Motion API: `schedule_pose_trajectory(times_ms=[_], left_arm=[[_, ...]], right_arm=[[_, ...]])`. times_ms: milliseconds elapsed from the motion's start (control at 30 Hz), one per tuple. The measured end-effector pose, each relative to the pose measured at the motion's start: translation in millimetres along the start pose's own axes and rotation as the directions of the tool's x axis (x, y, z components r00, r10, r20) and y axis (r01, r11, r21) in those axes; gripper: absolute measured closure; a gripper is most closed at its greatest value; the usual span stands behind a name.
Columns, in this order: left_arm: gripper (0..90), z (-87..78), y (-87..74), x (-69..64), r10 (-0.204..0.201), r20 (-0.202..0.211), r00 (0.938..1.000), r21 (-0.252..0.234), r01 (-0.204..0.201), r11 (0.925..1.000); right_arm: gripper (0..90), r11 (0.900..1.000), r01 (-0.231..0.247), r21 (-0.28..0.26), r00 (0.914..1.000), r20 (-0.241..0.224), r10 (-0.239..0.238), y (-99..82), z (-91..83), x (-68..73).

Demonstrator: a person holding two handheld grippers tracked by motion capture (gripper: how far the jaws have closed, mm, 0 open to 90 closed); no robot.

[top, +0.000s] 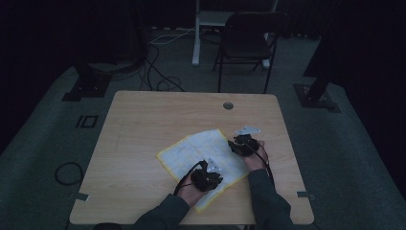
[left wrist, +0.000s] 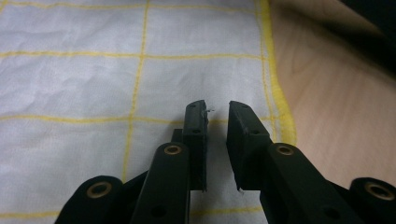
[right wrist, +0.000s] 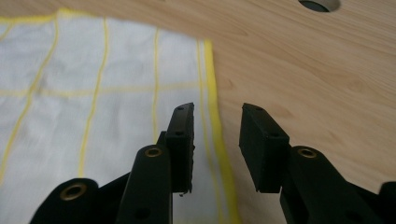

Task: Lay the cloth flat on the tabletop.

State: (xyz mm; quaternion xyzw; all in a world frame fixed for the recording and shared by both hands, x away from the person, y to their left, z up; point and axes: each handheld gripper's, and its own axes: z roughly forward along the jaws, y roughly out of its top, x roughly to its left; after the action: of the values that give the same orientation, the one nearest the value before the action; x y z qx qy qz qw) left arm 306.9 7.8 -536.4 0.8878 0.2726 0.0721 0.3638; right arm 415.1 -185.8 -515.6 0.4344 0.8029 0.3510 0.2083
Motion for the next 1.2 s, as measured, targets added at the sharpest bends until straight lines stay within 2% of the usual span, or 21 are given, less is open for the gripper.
schedule_pose_trajectory(times_ms=[133, 233, 300, 367, 533, 567, 633, 700, 733, 767, 867, 1000, 1100, 1133, 1200], left_arm=[[78.3, -6.5, -8.3, -0.6, 0.002, 0.013, 0.9999, -0.009, -0.002, 1.0], [78.3, -12.0, -15.3, -0.5, 0.006, 0.02, 0.9998, -0.016, -0.006, 0.9999], [78.3, -15.1, -19.3, -0.3, 0.008, 0.027, 0.9996, -0.021, -0.007, 0.9998], [78.3, -19.8, -24.1, 1.4, 0.014, 0.034, 0.9993, -0.021, -0.013, 0.9997], [78.3, -30.6, -34.6, 6.7, 0.007, 0.042, 0.9991, -0.017, -0.007, 0.9998], [78.3, -33.2, -36.9, 8.3, 0.005, 0.042, 0.9991, -0.016, -0.004, 0.9999], [78.3, -37.5, -40.6, 11.7, -0.001, 0.033, 0.9994, -0.014, 0.002, 0.9999], [78.3, -41.4, -43.9, 15.7, -0.009, 0.024, 0.9997, -0.012, 0.01, 0.9999], [78.3, -44.1, -46.1, 19.0, -0.018, 0.012, 0.9998, -0.012, 0.018, 0.9998], [78.3, -45.4, -47.5, 21.2, -0.028, 0.007, 0.9996, -0.015, 0.028, 0.9995], [78.2, -50.8, -51.2, 31.3, -0.052, -0.02, 0.9985, -0.013, 0.052, 0.9986], [77.8, -56.8, -54.9, 43.8, -0.09, -0.061, 0.9941, -0.018, 0.089, 0.9959], [77.5, -59.4, -56.1, 51.1, -0.111, -0.095, 0.9892, -0.021, 0.11, 0.9937], [77.3, -60.3, -56.7, 53.8, -0.129, -0.103, 0.9862, -0.025, 0.127, 0.9915], [77.2, -61.5, -57.3, 57.2, -0.137, -0.114, 0.984, -0.027, 0.134, 0.9906]], right_arm=[[62.5, 0.9998, -0.018, 0.005, 0.9996, -0.021, 0.018, 8.7, 13.2, -1.6], [60.2, 0.9987, -0.051, 0.009, 0.9979, -0.039, 0.051, 13.9, 22.3, -4.9], [59.2, 0.9966, -0.081, 0.016, 0.9948, -0.06, 0.082, 17.5, 29.3, -7.1], [58.6, 0.9956, -0.09, 0.025, 0.9934, -0.069, 0.091, 19.9, 35.0, -7.7], [55.3, 0.9923, -0.111, 0.054, 0.9841, -0.133, 0.118, 24.6, 48.9, -4.0], [55.9, 0.9918, -0.112, 0.062, 0.9829, -0.14, 0.119, 24.8, 51.4, -2.9], [66.5, 0.9905, -0.11, 0.082, 0.9784, -0.166, 0.123, 24.5, 54.5, -0.2], [80.0, 0.9921, -0.081, 0.096, 0.9821, -0.162, 0.096, 23.7, 54.9, 3.6], [85.8, 0.9923, -0.084, 0.091, 0.9818, -0.163, 0.098, 23.7, 53.7, 4.0], [87.2, 0.9937, -0.079, 0.079, 0.9841, -0.153, 0.09, 24.0, 51.0, 3.9], [87.5, 0.9955, -0.085, 0.044, 0.9835, -0.156, 0.09, 25.2, 41.2, 3.8], [86.9, 0.9976, -0.061, -0.032, 0.9787, -0.198, 0.053, 26.7, 19.6, 12.2], [86.6, 0.9978, -0.009, -0.065, 0.9709, -0.239, -0.007, 23.9, 6.4, 28.8], [86.6, 0.9972, 0.023, -0.071, 0.9686, -0.245, -0.039, 22.0, 3.8, 36.0], [86.1, 0.9952, 0.074, -0.064, 0.9592, -0.269, -0.088, 17.4, 2.1, 49.7]])
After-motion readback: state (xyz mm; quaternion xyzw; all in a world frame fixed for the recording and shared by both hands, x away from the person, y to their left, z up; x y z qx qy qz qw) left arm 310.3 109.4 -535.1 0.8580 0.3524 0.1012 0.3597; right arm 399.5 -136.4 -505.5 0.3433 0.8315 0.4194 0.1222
